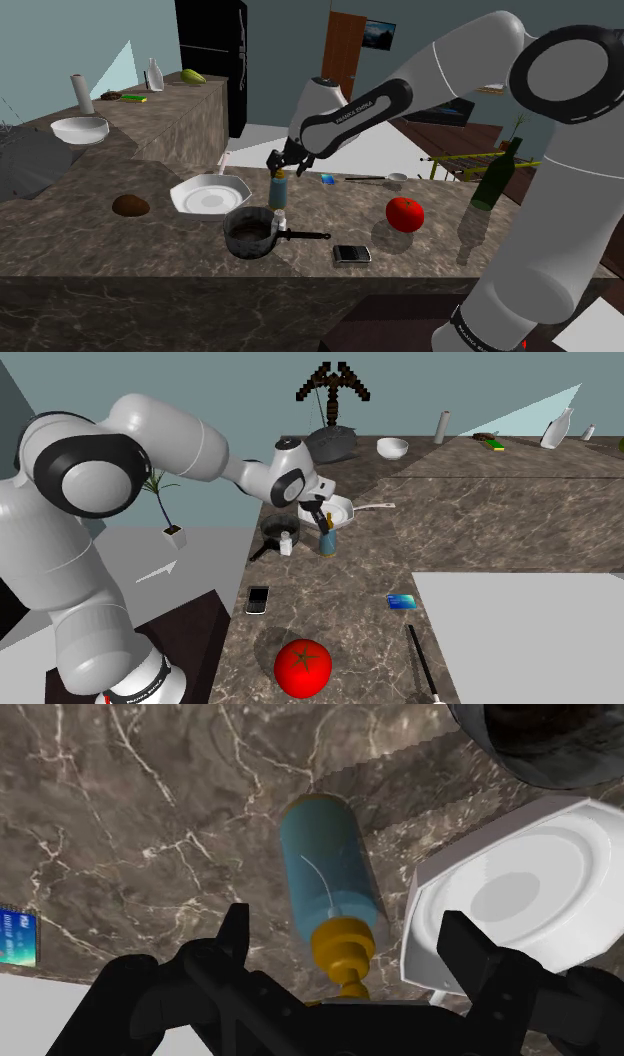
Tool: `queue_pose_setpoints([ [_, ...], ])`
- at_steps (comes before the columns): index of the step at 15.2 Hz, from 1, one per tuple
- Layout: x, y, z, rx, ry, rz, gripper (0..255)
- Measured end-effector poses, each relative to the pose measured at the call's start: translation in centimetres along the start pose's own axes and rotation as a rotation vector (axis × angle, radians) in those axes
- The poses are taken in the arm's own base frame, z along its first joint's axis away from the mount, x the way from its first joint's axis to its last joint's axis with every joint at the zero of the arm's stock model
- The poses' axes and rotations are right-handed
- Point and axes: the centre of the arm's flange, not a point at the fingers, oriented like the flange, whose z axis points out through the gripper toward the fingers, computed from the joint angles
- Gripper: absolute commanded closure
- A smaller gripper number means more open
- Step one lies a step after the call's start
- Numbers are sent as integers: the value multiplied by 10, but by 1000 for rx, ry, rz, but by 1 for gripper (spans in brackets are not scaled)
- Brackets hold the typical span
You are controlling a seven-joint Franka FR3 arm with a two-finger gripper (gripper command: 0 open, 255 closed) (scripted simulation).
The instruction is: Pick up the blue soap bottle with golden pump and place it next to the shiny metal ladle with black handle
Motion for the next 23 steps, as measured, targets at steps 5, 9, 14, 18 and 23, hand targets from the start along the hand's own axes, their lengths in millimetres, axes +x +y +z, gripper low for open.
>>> queue_pose_setpoints([
  [5, 3, -2, 26, 2, 4, 3, 0],
  [9, 3, -2, 39, 2, 4, 3, 0],
  [14, 3, -2, 40, 2, 4, 3, 255],
  [18, 3, -1, 40, 2, 5, 3, 255],
  [23, 3, -1, 40, 2, 5, 3, 255],
])
